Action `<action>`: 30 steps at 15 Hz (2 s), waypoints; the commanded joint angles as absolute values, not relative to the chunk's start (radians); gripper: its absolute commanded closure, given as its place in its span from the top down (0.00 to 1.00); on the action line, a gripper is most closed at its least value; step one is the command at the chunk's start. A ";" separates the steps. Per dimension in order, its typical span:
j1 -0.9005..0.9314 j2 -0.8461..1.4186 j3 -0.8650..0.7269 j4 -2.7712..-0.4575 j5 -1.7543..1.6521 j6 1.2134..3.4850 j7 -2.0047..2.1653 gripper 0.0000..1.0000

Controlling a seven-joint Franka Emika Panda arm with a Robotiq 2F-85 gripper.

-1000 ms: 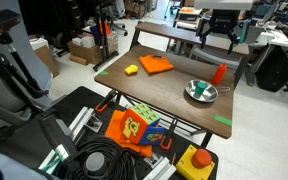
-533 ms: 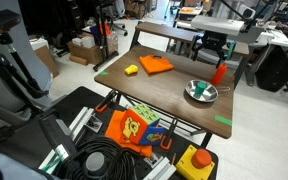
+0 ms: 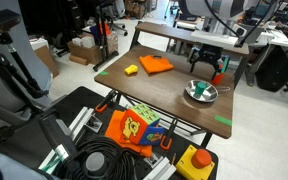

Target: Take the green block in the pan and put it on the table

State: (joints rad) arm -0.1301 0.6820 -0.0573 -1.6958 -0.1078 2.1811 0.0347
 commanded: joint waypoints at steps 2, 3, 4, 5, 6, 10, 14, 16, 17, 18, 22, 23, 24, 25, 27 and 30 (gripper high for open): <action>-0.121 0.768 -0.079 -1.592 -0.103 2.101 0.012 1.00; -0.122 0.777 -0.082 -1.582 -0.104 2.095 0.013 1.00; -0.123 0.786 -0.084 -1.572 -0.104 2.093 0.014 1.00; -0.123 0.795 -0.087 -1.563 -0.104 2.089 0.016 1.00; -0.122 0.804 -0.091 -1.553 -0.106 2.084 0.019 1.00; -0.114 0.840 -0.105 -1.515 -0.120 2.043 0.025 1.00; -0.101 0.885 -0.117 -1.470 -0.140 2.006 0.039 0.58; -0.097 0.906 -0.120 -1.450 -0.148 1.996 0.042 0.42; -0.095 0.911 -0.121 -1.442 -0.150 1.989 0.043 0.34; -0.098 0.912 -0.120 -1.438 -0.149 1.986 0.037 0.27; -0.101 0.835 -0.119 -1.490 -0.145 2.010 0.032 0.18; -0.093 0.799 -0.122 -1.522 -0.153 2.031 0.036 0.18; -0.083 0.756 -0.125 -1.558 -0.165 2.055 0.040 0.18; -0.075 0.719 -0.123 -1.584 -0.176 2.074 0.040 0.18; -0.055 0.661 -0.105 -1.608 -0.194 2.072 0.019 0.18; -0.015 0.607 -0.070 -1.624 -0.212 2.044 -0.030 0.18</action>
